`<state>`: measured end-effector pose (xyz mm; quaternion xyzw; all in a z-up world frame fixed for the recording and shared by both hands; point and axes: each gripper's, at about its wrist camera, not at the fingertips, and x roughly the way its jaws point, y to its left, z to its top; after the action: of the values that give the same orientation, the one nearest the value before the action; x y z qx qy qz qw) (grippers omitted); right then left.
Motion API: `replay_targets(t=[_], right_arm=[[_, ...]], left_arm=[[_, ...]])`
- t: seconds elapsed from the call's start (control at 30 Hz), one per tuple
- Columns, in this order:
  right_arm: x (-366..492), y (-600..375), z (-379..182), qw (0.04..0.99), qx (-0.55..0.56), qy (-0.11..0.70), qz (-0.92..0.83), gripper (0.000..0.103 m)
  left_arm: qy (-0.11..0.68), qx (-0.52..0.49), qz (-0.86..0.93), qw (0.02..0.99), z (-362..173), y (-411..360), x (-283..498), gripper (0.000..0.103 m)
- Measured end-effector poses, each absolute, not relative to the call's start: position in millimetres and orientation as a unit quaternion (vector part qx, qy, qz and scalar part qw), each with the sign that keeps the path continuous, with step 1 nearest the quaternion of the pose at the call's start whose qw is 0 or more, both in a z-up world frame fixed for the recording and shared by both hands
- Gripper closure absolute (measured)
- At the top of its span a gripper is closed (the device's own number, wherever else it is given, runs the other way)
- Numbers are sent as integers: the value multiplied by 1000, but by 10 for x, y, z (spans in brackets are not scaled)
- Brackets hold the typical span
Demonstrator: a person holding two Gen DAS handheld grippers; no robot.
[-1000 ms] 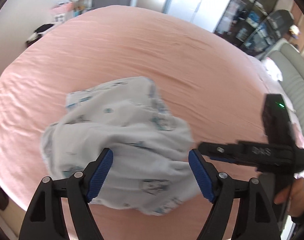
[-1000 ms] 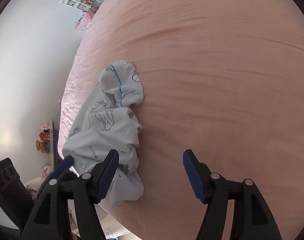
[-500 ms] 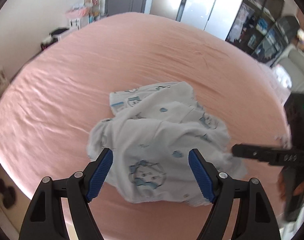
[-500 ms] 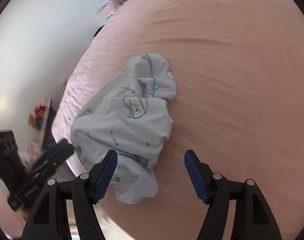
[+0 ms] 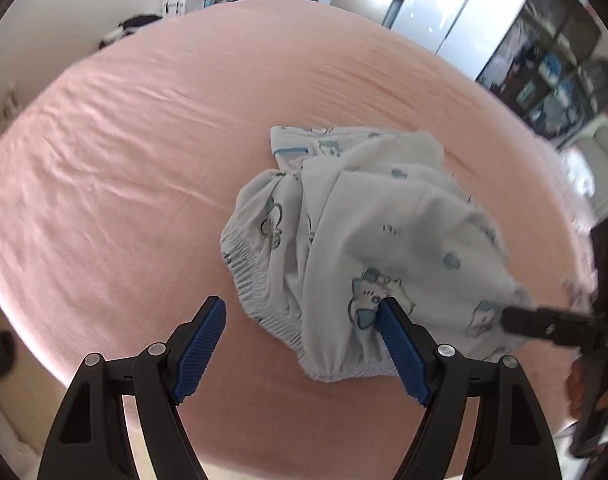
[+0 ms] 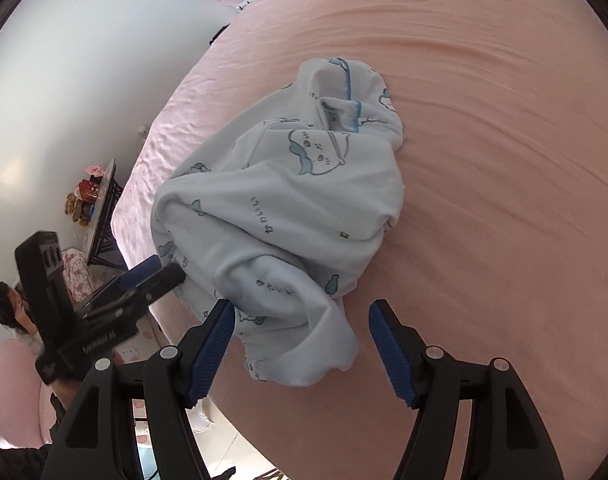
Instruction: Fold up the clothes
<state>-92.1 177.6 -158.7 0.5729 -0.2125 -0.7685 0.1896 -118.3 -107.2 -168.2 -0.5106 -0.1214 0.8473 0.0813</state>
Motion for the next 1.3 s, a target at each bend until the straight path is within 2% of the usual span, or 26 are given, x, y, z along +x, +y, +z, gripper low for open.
replay_targets(t=[0.33, 0.43, 0.5, 0.53, 0.6, 0.67, 0.77, 1.1, 1.3], right_arm=[[-869, 1839, -1747, 169, 575, -242, -763, 34], [-869, 1806, -1794, 168, 578, -229, -765, 34], [-872, 1796, -1796, 171, 577, -225, -766, 34], [-878, 1791, -1794, 173, 576, -224, -767, 37], [-888, 1780, -1788, 175, 576, -221, -767, 57], [-899, 1769, -1782, 178, 576, -218, -768, 71], [-913, 1753, -1773, 183, 575, -213, -769, 80], [-886, 1803, -1677, 181, 559, -179, -789, 82], [-838, 2104, -1659, 164, 551, -197, -794, 82]], left_arm=[[-170, -524, 828, 106, -1848, -1021, -1362, 27], [-153, -523, 830, 121, -1833, -931, -1325, 45], [-132, -522, 831, 137, -1822, -846, -1299, 62], [-121, -521, 832, 143, -1817, -806, -1287, 66], [-104, -522, 832, 156, -1786, -718, -1258, 73], [-105, -522, 829, 170, -1765, -642, -1232, 73], [-103, -522, 825, 189, -1729, -533, -1208, 74], [-99, -529, 811, 229, -1646, -203, -1318, 75], [-66, -528, 804, 265, -1586, 146, -1328, 75]])
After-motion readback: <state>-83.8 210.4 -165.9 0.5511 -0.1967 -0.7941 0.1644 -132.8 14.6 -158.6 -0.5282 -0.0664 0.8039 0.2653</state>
